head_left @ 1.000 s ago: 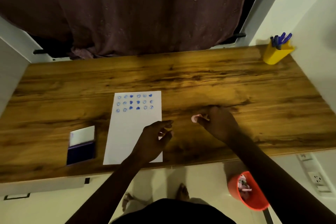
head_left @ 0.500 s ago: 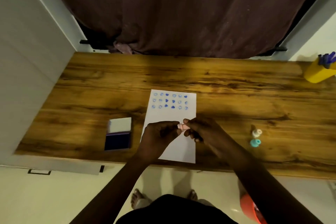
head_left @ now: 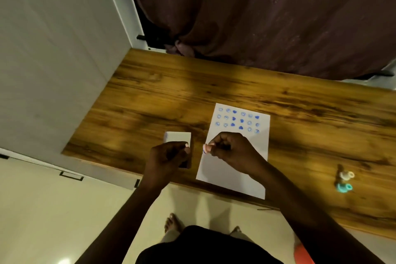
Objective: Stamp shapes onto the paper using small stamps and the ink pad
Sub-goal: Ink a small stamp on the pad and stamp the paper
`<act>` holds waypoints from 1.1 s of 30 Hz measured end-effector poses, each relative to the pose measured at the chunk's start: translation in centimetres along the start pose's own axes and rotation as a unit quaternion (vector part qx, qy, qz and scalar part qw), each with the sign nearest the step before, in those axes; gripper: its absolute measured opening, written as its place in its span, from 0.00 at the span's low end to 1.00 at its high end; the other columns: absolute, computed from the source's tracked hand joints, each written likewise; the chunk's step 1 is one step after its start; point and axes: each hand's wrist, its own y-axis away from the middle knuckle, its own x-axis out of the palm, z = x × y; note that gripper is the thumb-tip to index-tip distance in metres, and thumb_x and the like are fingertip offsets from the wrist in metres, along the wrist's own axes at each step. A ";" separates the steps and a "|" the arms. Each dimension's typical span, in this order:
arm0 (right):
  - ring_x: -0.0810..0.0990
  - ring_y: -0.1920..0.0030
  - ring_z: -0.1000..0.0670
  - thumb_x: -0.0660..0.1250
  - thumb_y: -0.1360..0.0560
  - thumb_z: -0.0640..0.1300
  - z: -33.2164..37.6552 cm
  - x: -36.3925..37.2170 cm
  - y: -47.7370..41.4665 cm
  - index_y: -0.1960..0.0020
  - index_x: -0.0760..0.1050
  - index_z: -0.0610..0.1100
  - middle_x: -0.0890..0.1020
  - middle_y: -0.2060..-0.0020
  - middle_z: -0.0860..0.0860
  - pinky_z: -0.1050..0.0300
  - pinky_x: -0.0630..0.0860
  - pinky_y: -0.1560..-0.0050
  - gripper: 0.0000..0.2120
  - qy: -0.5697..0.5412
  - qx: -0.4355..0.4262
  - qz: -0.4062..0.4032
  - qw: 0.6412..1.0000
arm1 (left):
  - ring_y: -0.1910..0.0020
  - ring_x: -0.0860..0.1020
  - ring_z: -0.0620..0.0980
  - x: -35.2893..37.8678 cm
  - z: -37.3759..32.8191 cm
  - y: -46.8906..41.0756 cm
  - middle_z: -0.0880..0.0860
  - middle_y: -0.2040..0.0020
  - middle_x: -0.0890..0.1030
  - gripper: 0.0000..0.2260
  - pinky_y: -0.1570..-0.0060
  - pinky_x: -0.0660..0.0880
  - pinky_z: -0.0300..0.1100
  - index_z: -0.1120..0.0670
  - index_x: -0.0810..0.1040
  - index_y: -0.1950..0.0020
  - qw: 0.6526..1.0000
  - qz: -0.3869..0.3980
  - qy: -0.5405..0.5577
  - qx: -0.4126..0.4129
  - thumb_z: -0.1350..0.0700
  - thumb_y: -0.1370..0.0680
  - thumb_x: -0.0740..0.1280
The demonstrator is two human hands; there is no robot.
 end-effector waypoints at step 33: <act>0.83 0.49 0.39 0.67 0.22 0.40 2.8 14.7 -4.5 0.46 0.80 0.40 0.84 0.50 0.41 0.43 0.81 0.49 0.07 0.440 -0.142 0.069 0.884 | 0.57 0.87 0.50 -8.9 2.3 -0.8 0.48 0.57 0.89 0.05 0.54 0.82 0.47 0.47 0.88 0.49 0.988 -0.139 -0.011 -0.063 0.55 0.24 0.76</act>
